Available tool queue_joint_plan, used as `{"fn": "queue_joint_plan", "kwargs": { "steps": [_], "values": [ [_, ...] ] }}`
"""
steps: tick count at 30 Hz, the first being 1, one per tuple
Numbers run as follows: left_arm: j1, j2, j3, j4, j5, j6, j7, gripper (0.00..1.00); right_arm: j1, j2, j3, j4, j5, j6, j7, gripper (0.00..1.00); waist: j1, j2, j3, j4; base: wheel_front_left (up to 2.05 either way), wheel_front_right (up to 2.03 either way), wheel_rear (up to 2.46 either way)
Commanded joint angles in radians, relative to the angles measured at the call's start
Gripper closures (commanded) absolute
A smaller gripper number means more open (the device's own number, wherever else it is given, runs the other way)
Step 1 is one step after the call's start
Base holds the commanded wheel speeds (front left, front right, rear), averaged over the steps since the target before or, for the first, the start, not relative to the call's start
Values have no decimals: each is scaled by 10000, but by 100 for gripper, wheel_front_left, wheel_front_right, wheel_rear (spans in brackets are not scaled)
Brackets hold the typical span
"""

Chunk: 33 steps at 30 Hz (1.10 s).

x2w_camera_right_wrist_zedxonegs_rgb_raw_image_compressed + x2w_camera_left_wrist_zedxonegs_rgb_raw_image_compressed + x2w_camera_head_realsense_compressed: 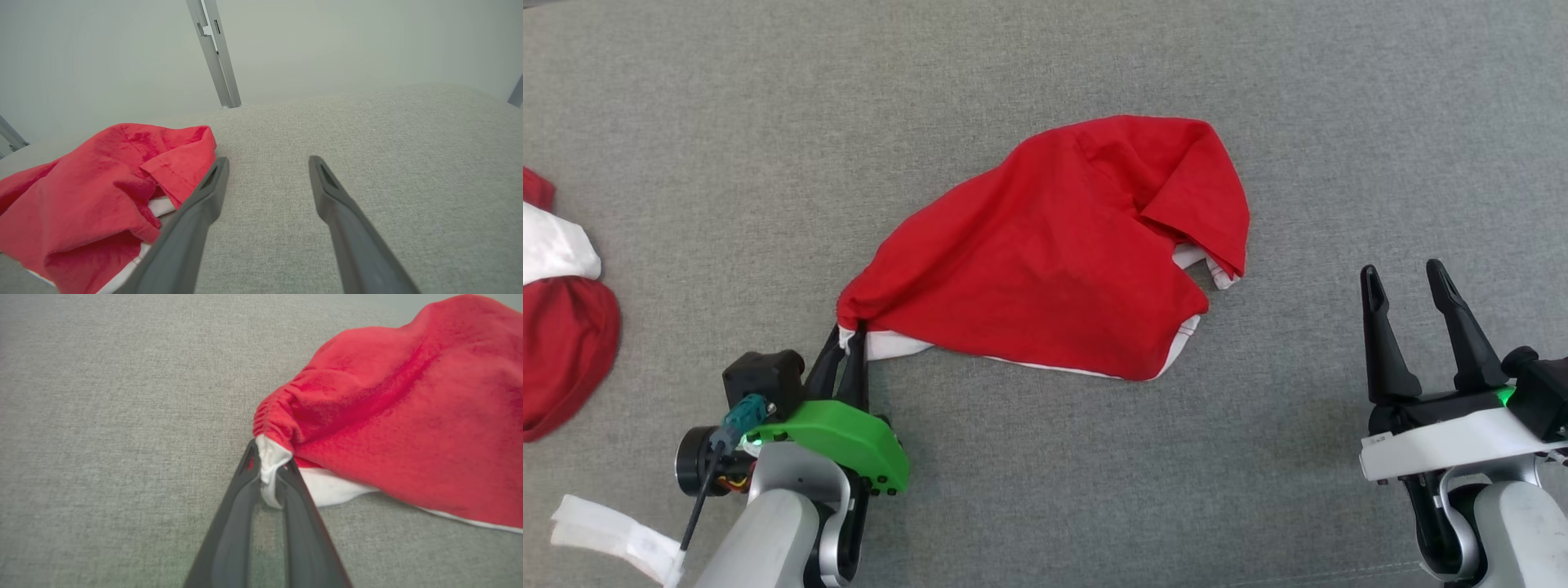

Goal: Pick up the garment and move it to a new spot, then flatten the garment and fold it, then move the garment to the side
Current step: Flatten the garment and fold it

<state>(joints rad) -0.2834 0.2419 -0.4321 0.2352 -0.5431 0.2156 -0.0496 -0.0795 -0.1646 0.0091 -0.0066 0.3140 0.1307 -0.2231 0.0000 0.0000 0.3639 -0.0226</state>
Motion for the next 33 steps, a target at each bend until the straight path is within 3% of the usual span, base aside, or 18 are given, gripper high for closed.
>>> {"fn": "queue_joint_plan", "kwargs": {
  "steps": [1, 2, 11, 21, 33],
  "values": [
    [206, 27, 48, -188, -44, 52, -136, 24, 48, -57, -8, -79, -38, 1, 56, 0, 0, 0, -158, 121, 0, 0, 0],
    [272, -52, 64, -315, -96, 0, -286, 0, 52, -87, -9, -105, -92, 1, 84, 0, 0, 0, -218, 153, 0, 0, 0],
    [541, -6, 367, -1339, 661, 165, -1979, 0, 310, -191, -19, -551, -304, 1, 472, 0, 0, 0, -913, 369, 0, 0, 0],
    [1431, 620, 683, -1874, 1424, 580, -2137, 0, 961, -116, 184, -949, -372, 1, 959, 0, 0, 0, -1488, 382, 0, 0, 0],
    [1593, 771, 599, -2016, 1341, 610, -2000, 0, 1008, -44, 163, -1118, -335, 1, 1017, 0, 0, 0, -1443, 348, 0, 0, 0]
  ]
}}
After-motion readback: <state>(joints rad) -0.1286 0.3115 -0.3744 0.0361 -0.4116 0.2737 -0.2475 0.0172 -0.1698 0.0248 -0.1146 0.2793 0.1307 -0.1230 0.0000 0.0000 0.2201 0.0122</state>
